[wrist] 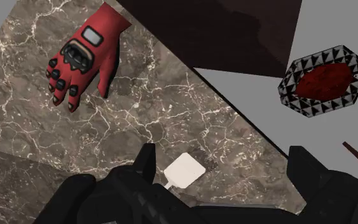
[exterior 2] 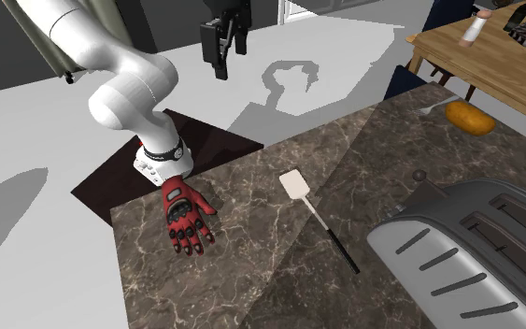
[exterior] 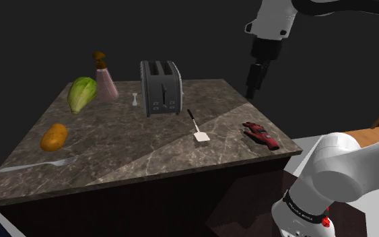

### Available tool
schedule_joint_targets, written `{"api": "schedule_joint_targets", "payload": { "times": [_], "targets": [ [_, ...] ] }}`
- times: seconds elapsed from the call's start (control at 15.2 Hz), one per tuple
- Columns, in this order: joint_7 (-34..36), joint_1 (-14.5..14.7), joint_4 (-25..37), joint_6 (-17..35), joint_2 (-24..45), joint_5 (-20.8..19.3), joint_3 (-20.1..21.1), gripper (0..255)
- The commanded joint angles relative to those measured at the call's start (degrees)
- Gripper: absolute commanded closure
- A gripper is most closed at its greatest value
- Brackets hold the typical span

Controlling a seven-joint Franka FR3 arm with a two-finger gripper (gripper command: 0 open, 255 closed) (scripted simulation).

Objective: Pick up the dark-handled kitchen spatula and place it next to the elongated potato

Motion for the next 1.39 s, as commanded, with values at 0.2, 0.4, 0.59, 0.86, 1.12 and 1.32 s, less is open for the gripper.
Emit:
{"api": "schedule_joint_targets", "payload": {
  "times": [0.2, 0.4, 0.59, 0.86, 1.12, 1.32],
  "targets": [
    [3.96, -1.50, -2.36, 6.15, 3.17, 0.61, 1.38, 0],
    [7.89, -3.01, -4.00, 12.24, 7.01, 0.99, 2.67, 0],
    [11.82, -4.56, -4.92, 18.20, 11.45, 1.10, 3.87, 0],
    [17.14, -6.69, -5.08, 25.79, 18.13, 0.75, 5.25, 0],
    [22.62, -8.83, -4.06, 32.78, 25.46, -0.26, 6.31, 0],
    [26.89, -10.35, -2.58, 37.53, 31.23, -1.49, 6.81, 0]
  ]
}}
